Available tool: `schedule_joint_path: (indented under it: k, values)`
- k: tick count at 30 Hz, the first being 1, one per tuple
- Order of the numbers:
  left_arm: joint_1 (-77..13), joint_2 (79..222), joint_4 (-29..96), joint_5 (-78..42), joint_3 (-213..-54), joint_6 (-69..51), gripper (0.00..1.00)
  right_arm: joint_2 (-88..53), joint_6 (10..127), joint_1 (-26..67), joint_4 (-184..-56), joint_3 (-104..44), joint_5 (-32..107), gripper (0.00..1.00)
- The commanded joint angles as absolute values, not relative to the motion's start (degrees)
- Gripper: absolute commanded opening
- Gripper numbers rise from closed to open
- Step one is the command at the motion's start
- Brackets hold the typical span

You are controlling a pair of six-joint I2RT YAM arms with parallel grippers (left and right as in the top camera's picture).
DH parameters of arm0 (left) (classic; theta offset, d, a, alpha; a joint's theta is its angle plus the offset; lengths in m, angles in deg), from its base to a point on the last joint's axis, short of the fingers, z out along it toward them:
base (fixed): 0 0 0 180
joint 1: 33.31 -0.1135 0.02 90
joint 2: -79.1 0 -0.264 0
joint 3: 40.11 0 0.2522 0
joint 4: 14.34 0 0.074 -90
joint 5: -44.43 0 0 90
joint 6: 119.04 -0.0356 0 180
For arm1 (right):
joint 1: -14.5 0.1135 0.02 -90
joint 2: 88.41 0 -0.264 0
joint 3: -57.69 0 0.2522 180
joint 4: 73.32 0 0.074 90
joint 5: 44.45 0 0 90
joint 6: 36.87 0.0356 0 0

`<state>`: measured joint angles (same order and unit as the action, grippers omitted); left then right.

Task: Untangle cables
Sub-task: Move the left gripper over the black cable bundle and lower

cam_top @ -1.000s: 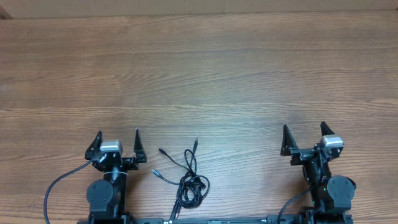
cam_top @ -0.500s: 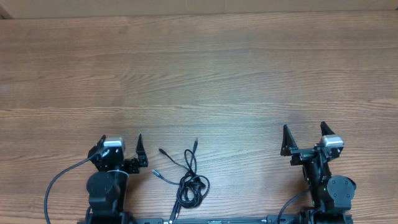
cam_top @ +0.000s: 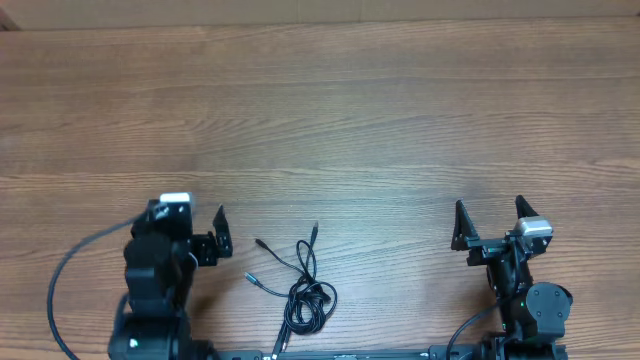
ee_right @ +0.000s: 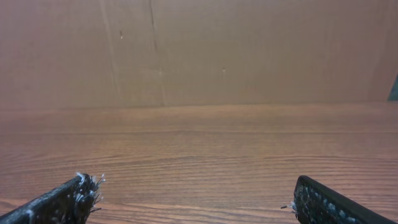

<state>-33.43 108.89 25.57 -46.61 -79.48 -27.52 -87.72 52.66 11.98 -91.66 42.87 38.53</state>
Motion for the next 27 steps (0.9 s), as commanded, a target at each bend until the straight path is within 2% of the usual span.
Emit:
schedule_joint_path:
  k: [1,10,13,21,27]
  values:
    - [-33.7,114.7,30.2,-45.1,-87.1,-27.8,0.99,-88.2,52.7,12.2,-91.5,43.5,39.1,1.00]
    - [-33.6,129.1,44.2,-39.1,-102.5,-30.7,0.99,-88.2,52.7,12.2,-91.5,43.5,39.1,1.00]
    - [-33.6,133.2,47.5,-34.4,-106.2,-35.0,1.00,-88.2,52.7,12.2,-91.5,43.5,39.1,1.00]
    - [-32.7,140.4,54.2,-26.0,-109.1,-42.7,1.00,-88.2,52.7,12.2,-91.5,43.5,39.1,1.00]
    - [-26.1,143.4,56.0,-24.7,-109.1,-42.8,1.00,-88.2,52.7,12.2,-91.5,43.5,39.1,1.00]
